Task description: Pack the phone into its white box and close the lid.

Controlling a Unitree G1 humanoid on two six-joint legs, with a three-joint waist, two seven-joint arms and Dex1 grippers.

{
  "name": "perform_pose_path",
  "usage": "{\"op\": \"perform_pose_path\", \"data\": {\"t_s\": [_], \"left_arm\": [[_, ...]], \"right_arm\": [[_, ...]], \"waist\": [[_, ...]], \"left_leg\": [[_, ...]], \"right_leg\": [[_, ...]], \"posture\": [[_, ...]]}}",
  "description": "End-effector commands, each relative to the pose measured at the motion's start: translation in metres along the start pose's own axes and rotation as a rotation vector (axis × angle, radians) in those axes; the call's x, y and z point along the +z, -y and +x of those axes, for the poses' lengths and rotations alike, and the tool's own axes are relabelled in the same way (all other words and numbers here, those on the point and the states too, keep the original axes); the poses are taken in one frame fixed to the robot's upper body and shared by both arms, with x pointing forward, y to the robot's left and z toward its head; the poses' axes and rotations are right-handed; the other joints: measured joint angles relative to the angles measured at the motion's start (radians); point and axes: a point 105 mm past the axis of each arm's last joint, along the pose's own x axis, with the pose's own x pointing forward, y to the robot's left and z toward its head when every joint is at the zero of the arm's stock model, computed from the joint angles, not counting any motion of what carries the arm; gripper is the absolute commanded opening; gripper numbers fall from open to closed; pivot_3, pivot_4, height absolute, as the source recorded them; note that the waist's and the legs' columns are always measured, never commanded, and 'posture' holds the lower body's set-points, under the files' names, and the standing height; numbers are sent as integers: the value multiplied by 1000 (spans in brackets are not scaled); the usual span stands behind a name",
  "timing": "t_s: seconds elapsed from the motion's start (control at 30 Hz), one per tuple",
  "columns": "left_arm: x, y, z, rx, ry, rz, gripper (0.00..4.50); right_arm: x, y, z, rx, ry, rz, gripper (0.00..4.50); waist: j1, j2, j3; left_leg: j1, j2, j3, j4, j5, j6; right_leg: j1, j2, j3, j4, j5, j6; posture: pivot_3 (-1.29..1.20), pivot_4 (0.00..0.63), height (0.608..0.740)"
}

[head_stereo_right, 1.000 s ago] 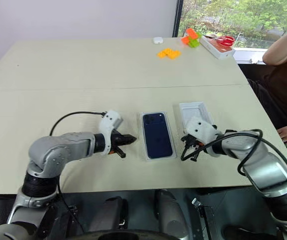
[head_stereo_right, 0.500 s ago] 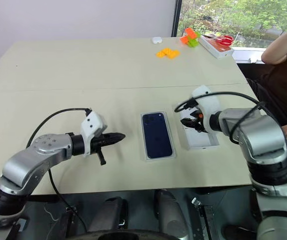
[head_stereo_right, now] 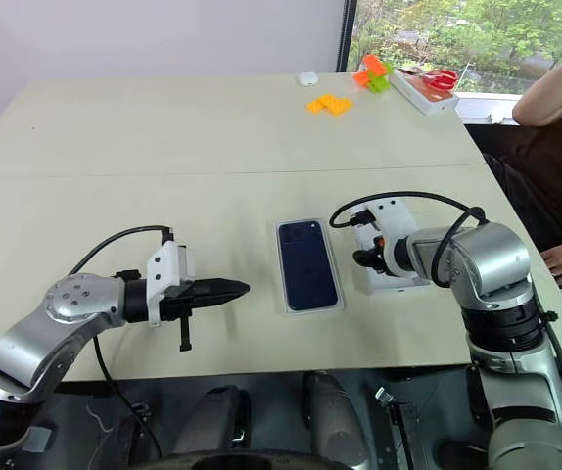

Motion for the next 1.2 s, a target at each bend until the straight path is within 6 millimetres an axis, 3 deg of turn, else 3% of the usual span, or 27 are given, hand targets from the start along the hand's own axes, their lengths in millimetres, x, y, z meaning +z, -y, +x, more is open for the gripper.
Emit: {"op": "perform_pose_path", "data": {"t_s": [0.03, 0.1, 0.27, 0.33, 0.4, 0.47, 0.6, 0.7, 0.87, 0.97, 1.03, 1.13, 1.2], "left_arm": [[11, 1, -1, 13, 40, 46, 0], [12, 0, -1, 21, 44, 44, 0], [12, -10, -6, 82, 56, 31, 0], [11, -12, -8, 103, 61, 24, 0], [4, -22, -16, 176, 35, 18, 0], [-1, -29, -22, 224, 16, 16, 0], [-3, -56, -43, 372, 13, 13, 0], [-1, -68, -53, 427, 8, 25, 0], [1, -77, -59, 466, 9, 40, 0], [0, -75, -55, 453, 8, 42, 0], [0, -73, -50, 444, 10, 43, 0], [1, -71, -41, 430, 23, 42, 0], [3, -69, -36, 416, 36, 40, 0]], "right_arm": [[4, -3, -2, 13, 22, 26, 1112], [6, -3, -3, 4, 27, 33, 21], [40, 14, -22, -108, 167, 79, 21], [58, 6, -32, -55, 260, 99, 21], [83, -26, -52, 265, 456, 191, 21], [94, -43, -67, 462, 567, 242, 21], [78, -95, -70, 803, 557, 287, 21], [74, -128, -69, 987, 498, 509, 21], [59, -167, -42, 1041, 367, 775, 21], [58, -173, -38, 1019, 342, 859, 21], [47, -175, -24, 945, 264, 912, 21], [29, -165, -3, 801, 164, 960, 21], [29, -158, -3, 782, 180, 956, 21]], "waist": [[0, 0, 0], [0, 0, 0], [-3, 1, 0], [-2, 1, 1], [-3, 1, 0], [-3, 1, 0], [6, 2, 0], [-2, 2, 0], [-25, 2, 0], [-25, 2, 0], [-24, 2, 0], [-20, 2, 0], [-22, 2, -1]], "left_leg": [[0, 0, 0, 0, 0, 0], [0, 0, 0, 0, 0, 0], [0, 0, 1, 0, 0, 0], [0, 0, 0, 0, 0, 0], [0, 1, 0, -1, 0, 0], [0, 3, 0, -1, -2, 4], [0, 6, -2, -1, -4, 7], [-1, 7, -1, -1, -5, 8], [0, 5, 0, -1, -5, 8], [0, 5, 0, -1, -5, 8], [0, 5, 0, -1, -5, 8], [-1, 5, 0, -1, -5, 8], [-1, 5, 0, -1, -5, 8]], "right_leg": [[0, 0, 0, 0, 0, 0], [0, 0, 0, 0, 0, 0], [0, 0, 0, 0, 0, 0], [-1, 0, 0, 0, 0, 0], [-1, 1, 0, 0, 1, 1], [-1, 3, 0, 0, 3, 4], [0, 6, -1, 0, 4, 0], [-1, 3, 0, -1, 4, 0], [0, 0, 1, -1, 4, 2], [-2, 0, 2, -1, 4, 2], [-2, 0, 2, -1, 4, 1], [-1, -1, 2, -1, 4, 1], [-1, -1, 2, -1, 4, 1]], "posture": [[0, 150, 740], [0, 150, 740], [0, 150, 740], [0, 150, 740], [0, 150, 740], [0, 150, 740], [0, 150, 740], [0, 150, 740], [0, 150, 740], [0, 150, 740], [0, 150, 740], [0, 150, 740], [0, 150, 740]]}}
